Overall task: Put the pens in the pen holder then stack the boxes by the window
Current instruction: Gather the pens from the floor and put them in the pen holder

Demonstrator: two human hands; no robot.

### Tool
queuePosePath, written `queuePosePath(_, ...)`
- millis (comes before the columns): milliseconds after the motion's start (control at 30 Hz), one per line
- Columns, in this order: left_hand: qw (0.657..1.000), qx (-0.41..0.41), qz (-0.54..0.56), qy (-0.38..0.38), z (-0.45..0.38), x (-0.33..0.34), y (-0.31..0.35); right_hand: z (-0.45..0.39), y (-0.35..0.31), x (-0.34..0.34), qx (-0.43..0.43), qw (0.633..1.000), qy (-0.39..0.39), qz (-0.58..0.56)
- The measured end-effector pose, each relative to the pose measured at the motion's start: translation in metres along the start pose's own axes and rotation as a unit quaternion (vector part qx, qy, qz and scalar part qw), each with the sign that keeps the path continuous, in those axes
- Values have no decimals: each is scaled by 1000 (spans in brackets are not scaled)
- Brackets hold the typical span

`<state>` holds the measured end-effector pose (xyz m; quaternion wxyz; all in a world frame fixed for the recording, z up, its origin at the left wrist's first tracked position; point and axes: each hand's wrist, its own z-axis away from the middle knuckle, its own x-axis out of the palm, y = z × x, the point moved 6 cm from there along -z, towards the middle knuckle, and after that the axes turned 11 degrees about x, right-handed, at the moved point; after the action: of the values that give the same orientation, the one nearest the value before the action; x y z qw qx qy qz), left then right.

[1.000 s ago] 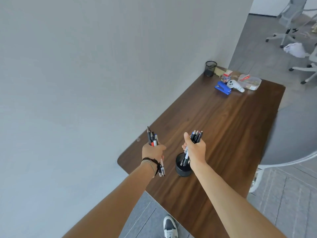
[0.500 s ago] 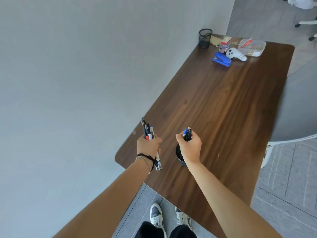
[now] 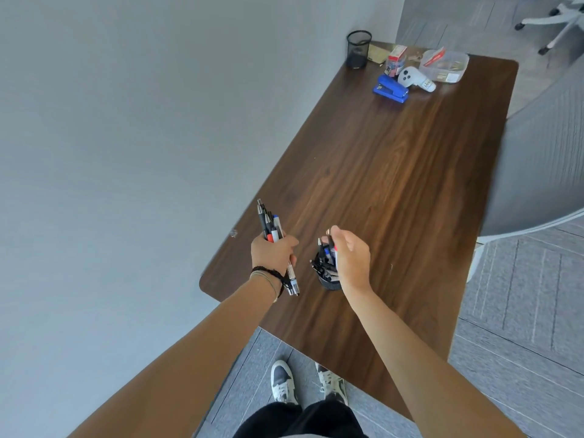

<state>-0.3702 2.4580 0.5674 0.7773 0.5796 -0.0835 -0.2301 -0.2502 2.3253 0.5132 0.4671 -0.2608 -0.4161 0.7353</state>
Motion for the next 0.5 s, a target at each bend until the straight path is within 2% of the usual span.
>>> queuePosePath(167, 999, -15, 33, -6, 2, 18, -5, -6, 6, -20, 16, 999, 40, -23)
queuePosePath(333, 998, 30, 49, 1, 1, 46, 8, -9, 7, -42, -29, 994, 95, 54)
queuePosePath(500, 995, 89, -39, -28, 2, 80, 8, -22, 31, -58, -8, 990, 78, 118)
